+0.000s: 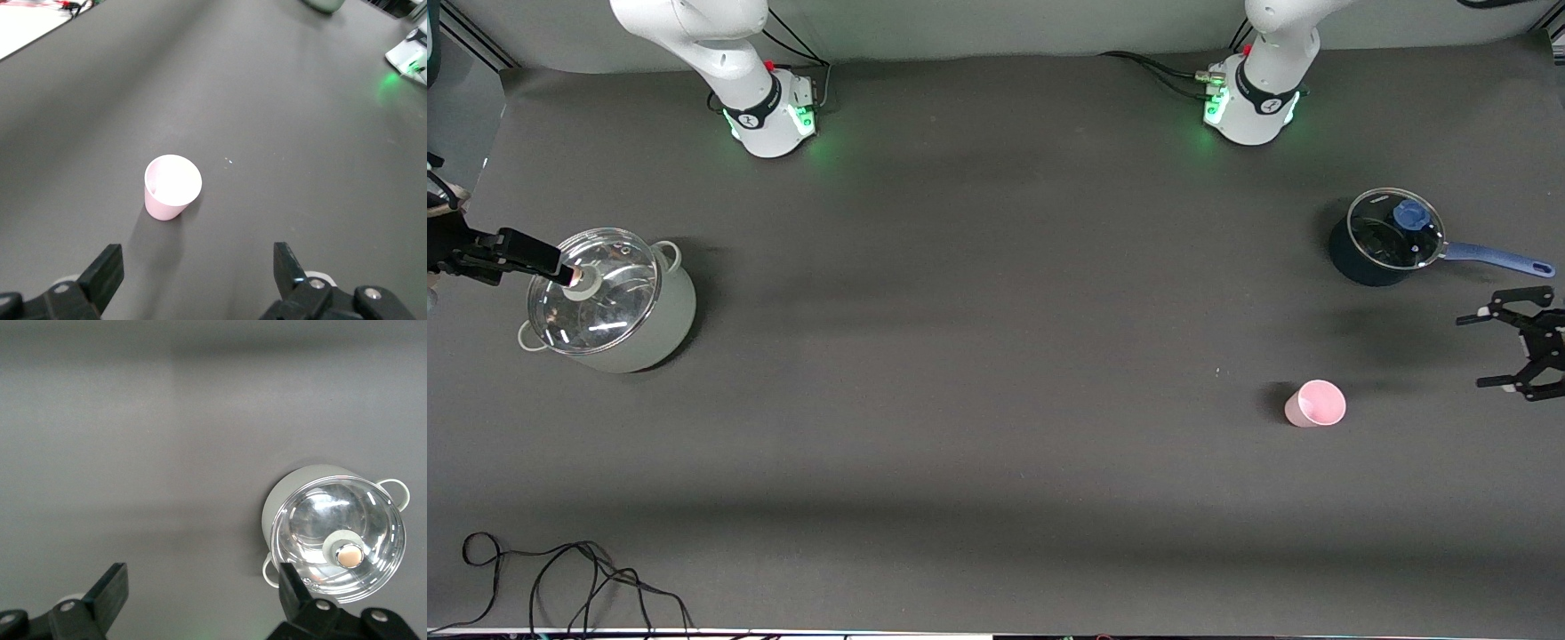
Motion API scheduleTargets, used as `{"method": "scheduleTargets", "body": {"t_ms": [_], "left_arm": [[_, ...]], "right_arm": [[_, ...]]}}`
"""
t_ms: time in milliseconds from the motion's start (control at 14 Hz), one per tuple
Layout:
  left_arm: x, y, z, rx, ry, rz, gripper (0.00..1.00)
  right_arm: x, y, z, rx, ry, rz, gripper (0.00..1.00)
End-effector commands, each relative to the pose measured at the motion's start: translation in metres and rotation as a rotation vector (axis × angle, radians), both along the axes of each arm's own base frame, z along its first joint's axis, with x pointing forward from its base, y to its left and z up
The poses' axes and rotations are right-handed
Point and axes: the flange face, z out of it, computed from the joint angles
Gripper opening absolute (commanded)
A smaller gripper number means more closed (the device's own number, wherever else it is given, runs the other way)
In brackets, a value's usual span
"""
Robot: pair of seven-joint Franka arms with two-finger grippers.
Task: Transfer pink cup from left to right arm
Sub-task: 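Move the left gripper down beside the pink cup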
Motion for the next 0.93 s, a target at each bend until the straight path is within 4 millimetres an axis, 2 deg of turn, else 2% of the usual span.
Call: {"method": "scheduleTargets", "body": {"t_ms": [0,143,286,714,857], "left_arm": [[-0.012,0.018,-0.058,-0.186,-0.124,-0.036,1.00],[-0.020,0.014,-0.107,-0.232,-0.192,-0.083,1.00],[-0.027,0.008,-0.140,-0.292,-0.287,-0.084,1.00],[-0.038,-0.003,-0.213,-0.314,-0.474,-0.040,0.99],[-0.040,-0.013,-0.229,-0.325,-0.526,-0.009,0.99]], "right_arm": [[-0.001,0.000,0.002,0.018,0.004,-0.002,1.00],[-0.001,0.001,0.001,0.018,0.006,0.000,1.00],[-0.001,0.003,0.002,0.018,0.004,0.000,1.00],[-0.001,0.000,0.002,0.018,0.004,-0.002,1.00],[0.000,0.002,0.001,0.018,0.006,0.000,1.00]]}}
